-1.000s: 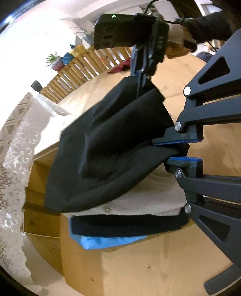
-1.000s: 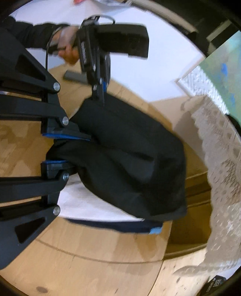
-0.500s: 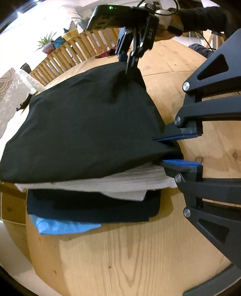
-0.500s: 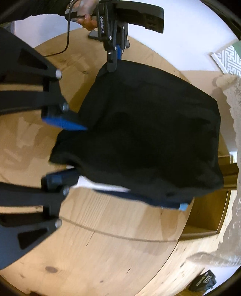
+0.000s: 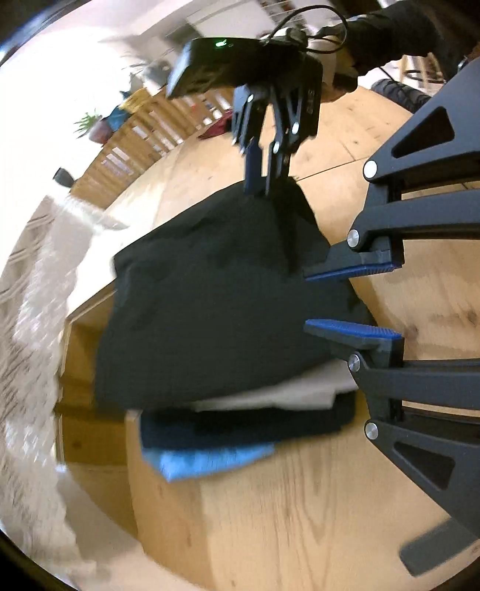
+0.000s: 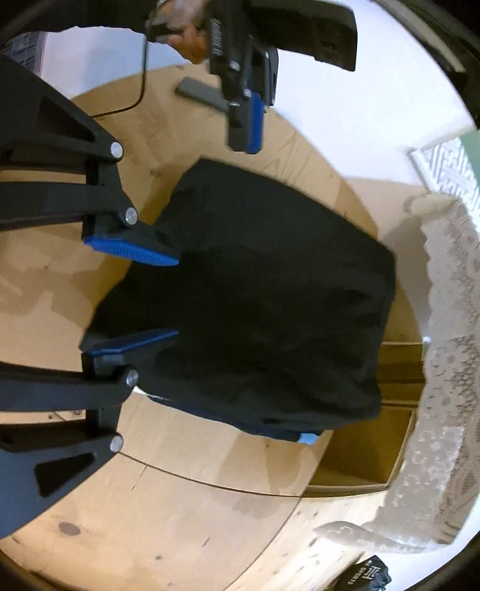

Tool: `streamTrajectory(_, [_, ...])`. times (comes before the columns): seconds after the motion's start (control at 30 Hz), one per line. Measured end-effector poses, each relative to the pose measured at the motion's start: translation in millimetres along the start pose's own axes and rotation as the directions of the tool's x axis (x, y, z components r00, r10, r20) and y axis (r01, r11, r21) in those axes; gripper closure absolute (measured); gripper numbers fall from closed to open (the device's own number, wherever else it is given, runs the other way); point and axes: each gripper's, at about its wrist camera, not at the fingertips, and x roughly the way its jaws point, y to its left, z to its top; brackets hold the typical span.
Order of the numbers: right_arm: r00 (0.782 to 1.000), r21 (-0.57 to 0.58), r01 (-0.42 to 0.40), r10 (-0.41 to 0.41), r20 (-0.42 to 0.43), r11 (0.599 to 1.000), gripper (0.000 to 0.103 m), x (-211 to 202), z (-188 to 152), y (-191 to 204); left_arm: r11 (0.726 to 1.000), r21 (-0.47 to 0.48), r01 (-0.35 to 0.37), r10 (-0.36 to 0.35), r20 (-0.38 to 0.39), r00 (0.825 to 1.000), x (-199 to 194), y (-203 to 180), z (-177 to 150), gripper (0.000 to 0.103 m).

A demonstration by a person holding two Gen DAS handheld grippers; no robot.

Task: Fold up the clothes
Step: 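Lower the folded pants onto the white clothes stack and open both grippers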

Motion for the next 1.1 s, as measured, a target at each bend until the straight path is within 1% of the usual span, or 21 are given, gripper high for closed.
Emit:
streamTrajectory(0.03, [1.000, 0.011, 0.005, -0.005, -0.004, 1.000, 0.067, 4.1, 1.0, -4.2, 1.000, -0.002, -0.004, 0.004, -0.016, 1.000, 9.9, 2.3, 0.0, 0.084])
streamTrajectory(0.13, [1.000, 0.039, 0.015, -0.014, -0.013, 0.999, 0.067, 14.8, 1.0, -16.7, 0.998, -0.020, -0.058, 0.057, -0.049, 0.997, 32.3, 19.8, -0.8, 0.084])
streamTrajectory(0.17, [1.000, 0.044, 0.022, -0.021, -0.017, 0.999, 0.067, 18.7, -0.3, -21.6, 0.998, -0.033, -0.059, 0.057, -0.055, 0.997, 36.9, 26.9, -2.0, 0.088])
streamTrajectory(0.2, [0.999, 0.045, 0.036, -0.035, -0.023, 0.998, 0.068, 23.6, -2.7, -26.6, 0.998, -0.048, -0.050, 0.047, -0.059, 0.997, 40.5, 34.6, -3.9, 0.098])
streamTrajectory(0.23, [0.998, 0.037, 0.049, -0.047, -0.032, 0.998, 0.067, 29.2, -5.7, -30.4, 0.999, -0.039, -0.033, 0.030, -0.070, 0.997, 43.2, 40.1, -5.6, 0.101])
streamTrajectory(0.3, [0.999, 0.037, 0.029, -0.028, -0.034, 0.999, 0.067, 35.0, -10.9, -37.7, 0.999, -0.038, -0.007, 0.004, -0.084, 0.996, 43.9, 45.7, -5.1, 0.101])
streamTrajectory(0.37, [1.000, 0.057, 0.002, 0.000, -0.027, 0.998, 0.068, 24.2, -6.7, -39.1, 0.999, -0.039, -0.015, 0.011, -0.089, 0.996, 35.5, 40.8, -0.1, 0.102])
streamTrajectory(0.4, [1.000, 0.061, -0.026, 0.027, -0.006, 0.998, 0.068, 13.8, -2.6, -38.1, 1.000, -0.016, -0.021, 0.020, -0.066, 0.998, 25.7, 34.5, 3.9, 0.097])
streamTrajectory(0.43, [0.998, 0.056, -0.050, 0.049, 0.028, 0.997, 0.068, 2.2, 2.5, -36.4, 1.000, 0.010, -0.027, 0.028, -0.031, 0.999, 14.3, 27.5, 9.1, 0.090])
streamTrajectory(0.47, [0.996, 0.035, -0.051, 0.048, 0.077, 0.998, 0.068, -10.9, 10.2, -33.4, 0.999, 0.031, -0.029, 0.029, 0.007, 1.000, 2.8, 20.9, 15.6, 0.086])
streamTrajectory(0.5, [0.993, 0.016, -0.025, 0.023, 0.120, 1.000, 0.068, -21.1, 19.2, -30.7, 0.998, 0.046, -0.039, 0.036, 0.055, 0.998, -8.9, 14.5, 24.7, 0.079])
streamTrajectory(0.53, [0.989, 0.007, 0.007, -0.008, 0.149, 1.000, 0.068, -26.1, 29.1, -29.0, 0.997, 0.054, -0.060, 0.054, 0.101, 0.993, -17.5, 9.8, 34.4, 0.077])
streamTrajectory(0.6, [0.981, 0.008, 0.066, -0.066, 0.180, 0.998, 0.068, -26.0, 50.2, -29.1, 0.994, 0.052, -0.092, 0.082, 0.163, 0.983, -24.1, 3.7, 55.4, 0.077])
streamTrajectory(0.63, [0.978, 0.014, 0.092, -0.093, 0.189, 0.996, 0.068, -22.1, 58.4, -31.6, 0.995, 0.036, -0.098, 0.090, 0.180, 0.980, -22.7, 3.5, 66.2, 0.077])
streamTrajectory(0.67, [0.974, 0.022, 0.114, -0.116, 0.195, 0.993, 0.068, -17.5, 65.4, -33.0, 0.995, 0.016, -0.103, 0.098, 0.188, 0.977, -18.4, 4.3, 76.0, 0.077])
streamTrajectory(0.73, [0.972, 0.046, 0.122, -0.128, 0.195, 0.992, 0.068, -5.3, 80.4, -39.8, 0.993, -0.003, -0.117, 0.116, 0.186, 0.976, -2.1, 3.9, 93.6, 0.077])
streamTrajectory(0.83, [0.971, 0.085, 0.122, -0.137, 0.198, 0.989, 0.068, 8.9, 92.1, -46.3, 0.983, -0.021, -0.183, 0.184, 0.156, 0.970, 28.5, 13.2, 109.2, 0.077])
streamTrajectory(0.87, [0.971, 0.091, 0.126, -0.142, 0.193, 0.988, 0.068, 16.7, 94.0, -49.1, 0.980, -0.027, -0.197, 0.199, 0.147, 0.969, 35.7, 17.8, 110.4, 0.077])
streamTrajectory(0.93, [0.973, 0.100, 0.133, -0.149, 0.176, 0.986, 0.068, 35.3, 101.7, -57.6, 0.981, -0.061, -0.185, 0.192, 0.122, 0.974, 48.6, 31.5, 110.9, 0.078])
streamTrajectory(1.0, [0.979, 0.103, 0.132, -0.146, 0.146, 0.986, 0.067, 58.8, 116.0, -57.4, 0.982, -0.060, -0.177, 0.183, 0.114, 0.976, 56.8, 37.4, 110.9, 0.078])
streamTrajectory(1.1, [0.979, 0.106, 0.138, -0.152, 0.138, 0.985, 0.067, 64.0, 115.8, -57.7, 0.978, -0.044, -0.204, 0.208, 0.120, 0.971, 58.0, 31.8, 105.9, 0.078])
